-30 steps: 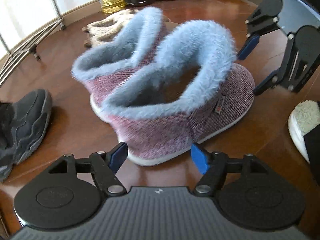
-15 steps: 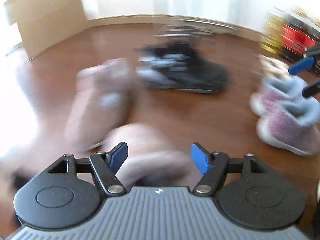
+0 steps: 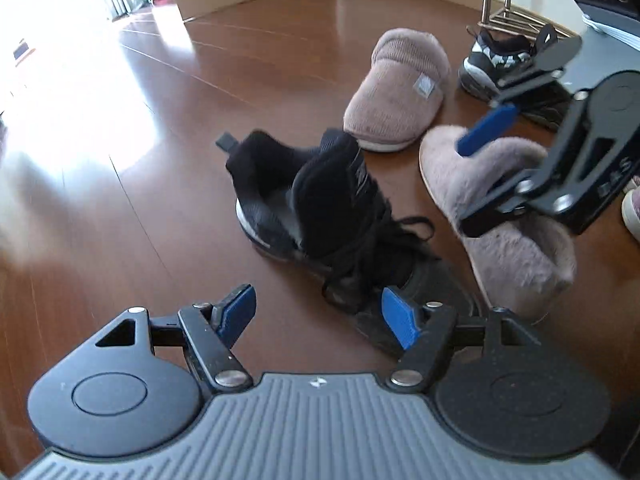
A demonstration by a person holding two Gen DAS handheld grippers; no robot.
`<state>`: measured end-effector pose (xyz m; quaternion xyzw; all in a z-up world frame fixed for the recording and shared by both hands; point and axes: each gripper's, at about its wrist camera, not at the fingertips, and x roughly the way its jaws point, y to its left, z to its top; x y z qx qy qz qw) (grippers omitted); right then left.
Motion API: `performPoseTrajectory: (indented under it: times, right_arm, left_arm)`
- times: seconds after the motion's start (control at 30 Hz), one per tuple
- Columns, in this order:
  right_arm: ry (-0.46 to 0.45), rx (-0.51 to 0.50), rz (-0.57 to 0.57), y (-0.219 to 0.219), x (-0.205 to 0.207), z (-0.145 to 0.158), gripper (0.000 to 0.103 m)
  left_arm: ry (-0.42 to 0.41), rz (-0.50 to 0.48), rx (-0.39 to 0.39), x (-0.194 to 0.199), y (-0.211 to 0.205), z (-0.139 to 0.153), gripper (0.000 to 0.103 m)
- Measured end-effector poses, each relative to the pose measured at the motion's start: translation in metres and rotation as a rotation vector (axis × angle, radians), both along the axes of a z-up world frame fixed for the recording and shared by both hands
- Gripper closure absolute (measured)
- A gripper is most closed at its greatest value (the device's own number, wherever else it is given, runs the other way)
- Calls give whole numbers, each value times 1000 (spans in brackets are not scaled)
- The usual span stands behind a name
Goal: Organize scattered shoes
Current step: 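Move both grippers to the black sneakers and grasp one with the right gripper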
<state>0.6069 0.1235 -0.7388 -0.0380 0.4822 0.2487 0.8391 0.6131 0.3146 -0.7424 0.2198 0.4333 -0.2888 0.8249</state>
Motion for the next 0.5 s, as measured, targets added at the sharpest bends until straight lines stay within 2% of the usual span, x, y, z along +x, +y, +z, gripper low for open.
performPoseTrajectory:
  times: [0.1, 0.2, 0.27, 0.37, 0.4, 0.5]
  right_arm:
    - [-56, -13, 3, 12, 1, 10, 25]
    - [-84, 16, -35, 8, 18, 28, 24]
    - [-94, 32, -53, 8, 43, 43, 24]
    - [-79, -26, -62, 19, 81, 44, 26]
    - [-54, -47, -62, 24, 94, 38, 28]
    - [41, -100, -70, 40, 131, 11, 52]
  left_arm:
    - [-9, 11, -32, 4, 7, 6, 32]
    - [-18, 22, -63, 10, 14, 12, 32]
    - [-23, 33, -82, 19, 16, 16, 32]
    - [-29, 47, -111, 30, 23, 20, 32]
    - [-31, 51, -120, 34, 25, 20, 32]
    - [-45, 50, -99, 49, 29, 8, 32]
